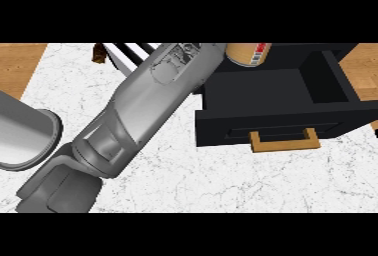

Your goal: Pick up the can, place it into the drawer and close the drawer

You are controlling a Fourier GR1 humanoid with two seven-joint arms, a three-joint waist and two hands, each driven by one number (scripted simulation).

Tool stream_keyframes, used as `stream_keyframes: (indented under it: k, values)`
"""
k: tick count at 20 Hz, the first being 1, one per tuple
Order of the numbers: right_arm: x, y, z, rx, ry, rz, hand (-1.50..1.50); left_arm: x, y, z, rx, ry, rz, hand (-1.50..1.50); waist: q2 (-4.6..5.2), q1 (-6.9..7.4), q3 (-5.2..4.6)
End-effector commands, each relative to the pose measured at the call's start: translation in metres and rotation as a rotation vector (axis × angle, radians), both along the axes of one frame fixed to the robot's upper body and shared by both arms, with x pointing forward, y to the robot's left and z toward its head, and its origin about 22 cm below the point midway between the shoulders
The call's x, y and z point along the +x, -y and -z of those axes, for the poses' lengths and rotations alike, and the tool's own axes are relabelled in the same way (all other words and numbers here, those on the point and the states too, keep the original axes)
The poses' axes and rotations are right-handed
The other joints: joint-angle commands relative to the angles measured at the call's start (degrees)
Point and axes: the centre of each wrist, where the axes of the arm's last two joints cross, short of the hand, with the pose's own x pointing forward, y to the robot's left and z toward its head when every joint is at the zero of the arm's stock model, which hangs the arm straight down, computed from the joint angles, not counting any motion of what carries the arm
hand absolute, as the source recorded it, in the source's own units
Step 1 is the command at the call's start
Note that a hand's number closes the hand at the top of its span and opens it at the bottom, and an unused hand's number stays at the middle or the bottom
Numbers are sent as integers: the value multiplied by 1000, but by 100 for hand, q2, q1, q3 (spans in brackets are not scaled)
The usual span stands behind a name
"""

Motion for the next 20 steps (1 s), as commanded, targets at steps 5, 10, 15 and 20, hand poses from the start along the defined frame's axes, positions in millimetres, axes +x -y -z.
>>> stream_keyframes:
  k: [5,10,15,20]
  values:
    - [22,-4,-1,-14,-15,-38,-150,2,7,9,36,-12,-10,150,37,-125,5]
    - [16,-13,2,-8,13,-24,-150,10,-2,25,74,29,-75,150,54,-160,4]
    - [17,-9,1,-6,15,-48,-150,13,-13,55,110,37,-97,150,91,-319,6]
    - [27,-7,0,-5,27,-42,-150,11,-13,65,136,43,-103,150,112,-390,9]
